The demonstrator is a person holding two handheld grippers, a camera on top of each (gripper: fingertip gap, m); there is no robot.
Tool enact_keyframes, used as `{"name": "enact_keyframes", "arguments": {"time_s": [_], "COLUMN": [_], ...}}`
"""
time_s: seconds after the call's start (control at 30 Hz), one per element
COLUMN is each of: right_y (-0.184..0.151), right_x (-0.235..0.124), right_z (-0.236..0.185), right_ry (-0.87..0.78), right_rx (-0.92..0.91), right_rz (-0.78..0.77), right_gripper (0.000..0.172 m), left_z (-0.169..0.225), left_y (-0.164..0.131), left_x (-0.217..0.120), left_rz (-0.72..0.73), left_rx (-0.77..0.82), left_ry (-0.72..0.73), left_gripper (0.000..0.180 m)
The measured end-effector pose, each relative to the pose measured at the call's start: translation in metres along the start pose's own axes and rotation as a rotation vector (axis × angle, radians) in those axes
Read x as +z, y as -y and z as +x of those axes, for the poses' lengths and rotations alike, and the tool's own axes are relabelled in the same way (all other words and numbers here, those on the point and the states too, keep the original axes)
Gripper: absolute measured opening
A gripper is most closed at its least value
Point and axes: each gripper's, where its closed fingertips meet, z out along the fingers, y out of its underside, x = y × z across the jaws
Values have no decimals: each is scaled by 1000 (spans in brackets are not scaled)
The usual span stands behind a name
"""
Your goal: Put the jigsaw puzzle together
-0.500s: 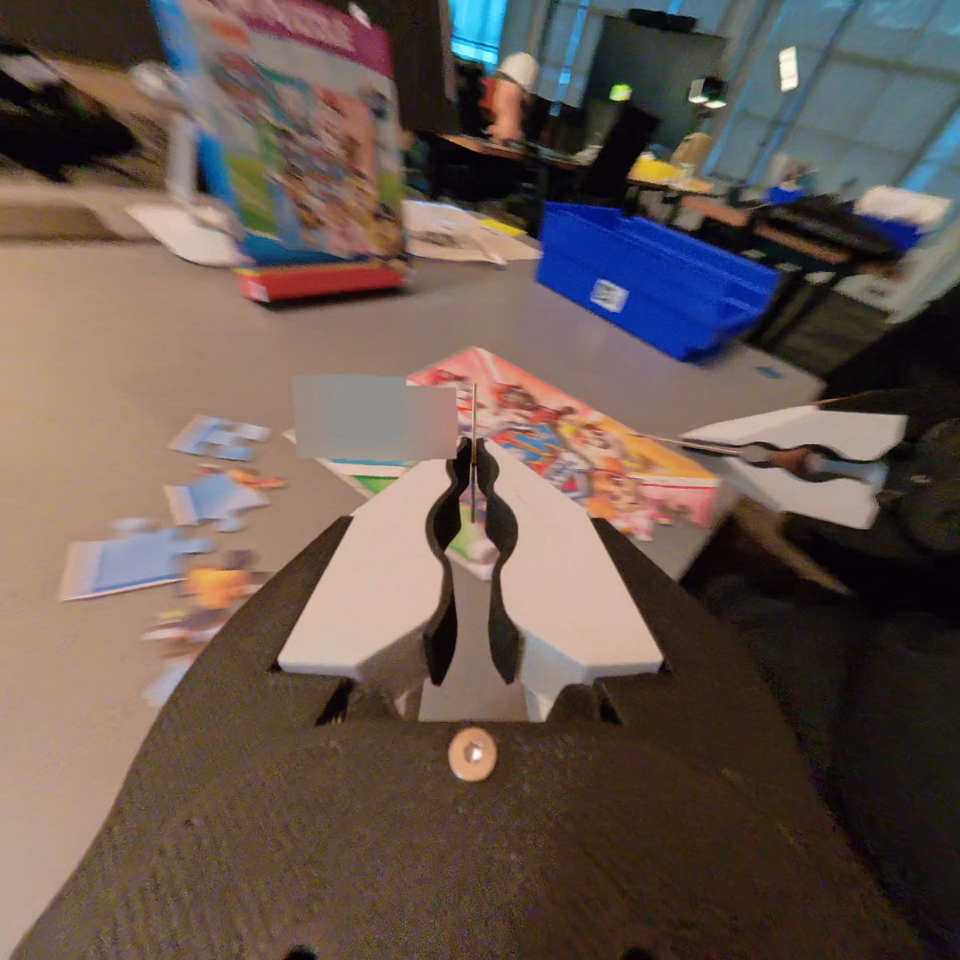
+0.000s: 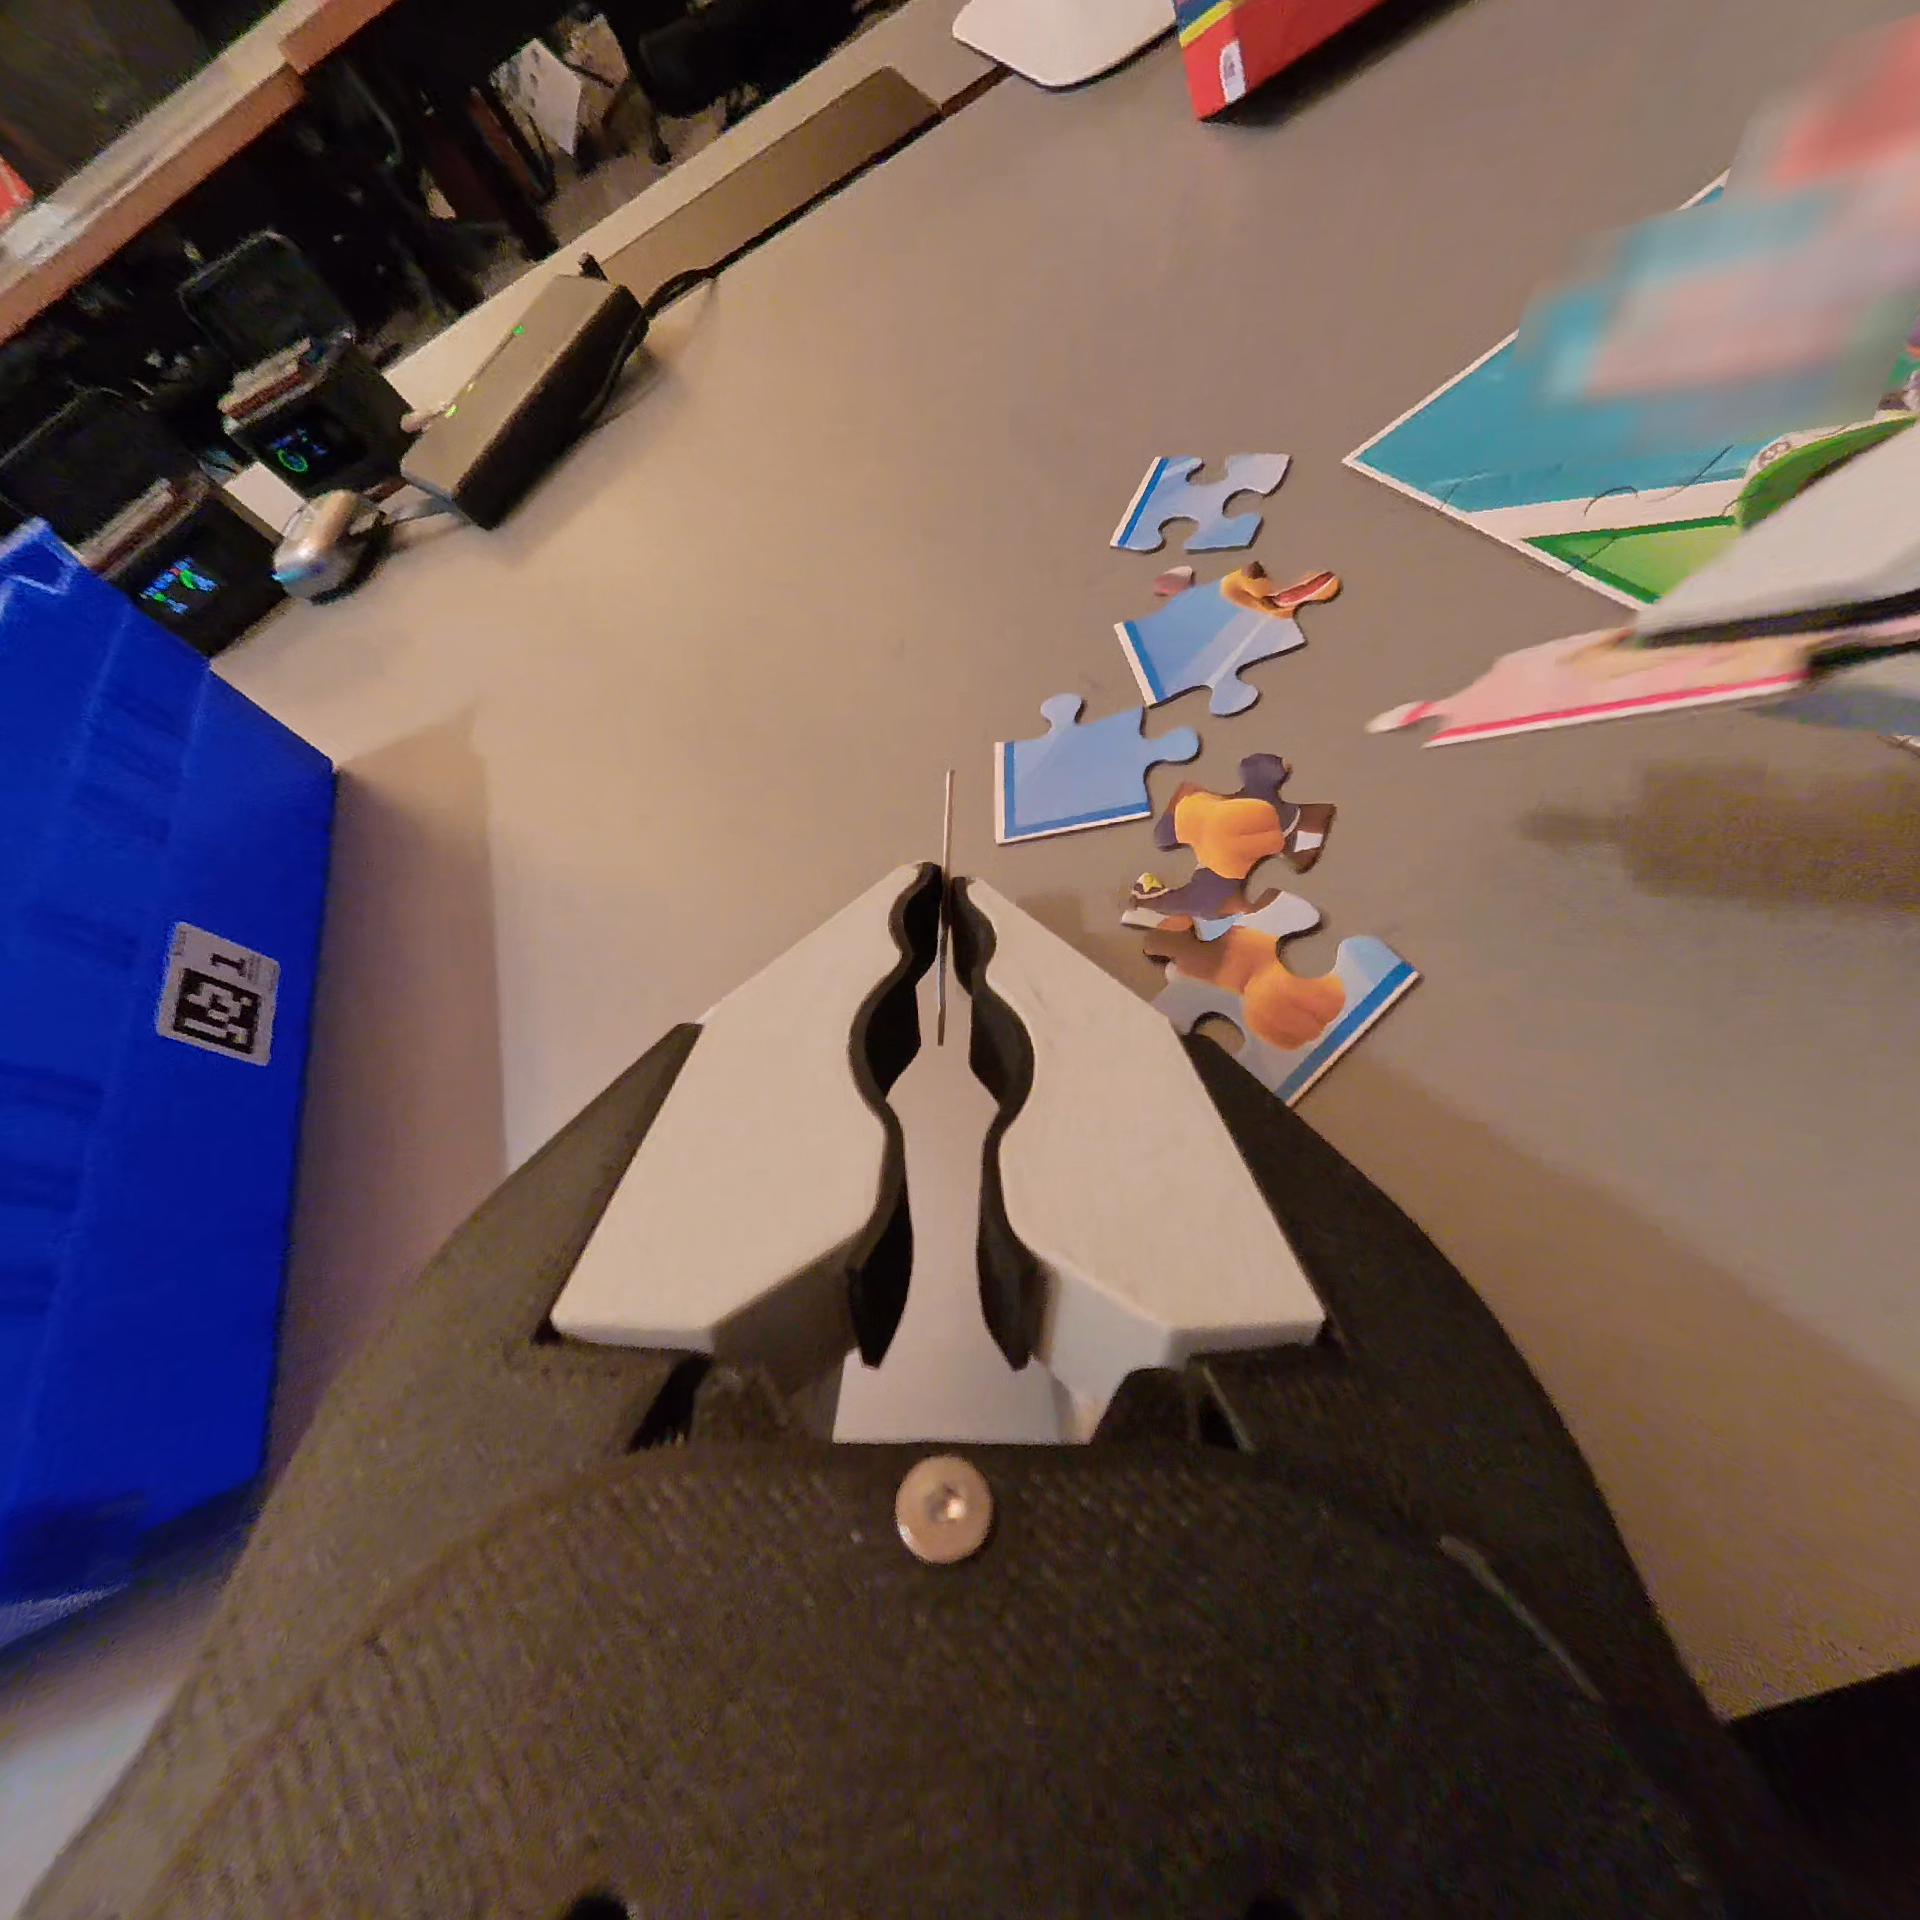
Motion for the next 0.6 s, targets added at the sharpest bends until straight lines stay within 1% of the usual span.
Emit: {"name": "enact_keyframes", "arguments": {"time_s": [0.03, 0.07, 0.1, 0.13, 0.17, 0.23, 0.3, 0.37, 0.43, 0.5, 0.6], "right_y": [0, -1, -3, -5, -7, -13, -18, -26, -43, -69, -113], "right_x": [8, 15, 20, 22, 23, 16, 0, -19, -40, -62, -99], "right_z": [-2, -6, -10, -12, -11, -5, 6, 19, 30, 38, 36], "right_ry": [18, 44, 72, 93, 104, 110, 122, 141, 136, 76, -26], "right_rx": [12, 32, 55, 84, 123, 227, 359, 502, 601, 628, 602], "right_rz": [-14, -28, -43, -52, -56, -40, 16, 70, 82, 49, -45], "right_gripper": [0, 1, 8, 16, 21, 18, 20, 27, 34, 35, 35], "left_z": [2, 1, 2, 3, 5, 9, 12, 13, 16, 19, 28], "left_y": [-3, -6, -7, -6, -4, 2, 9, 10, 11, 18, 33], "left_x": [2, 3, 4, 3, 1, -4, -9, -10, -11, -15, -22], "left_rz": [-12, -33, -38, -33, -22, 21, 69, 70, 74, 117, 179], "left_rx": [-12, -19, -21, -23, -28, -57, -109, -159, -190, -205, -194], "left_ry": [-18, -20, -28, -41, -52, -88, -134, -171, -211, -232, -258], "left_gripper": [1, 6, 13, 18, 21, 25, 27, 31, 35, 34, 34]}}
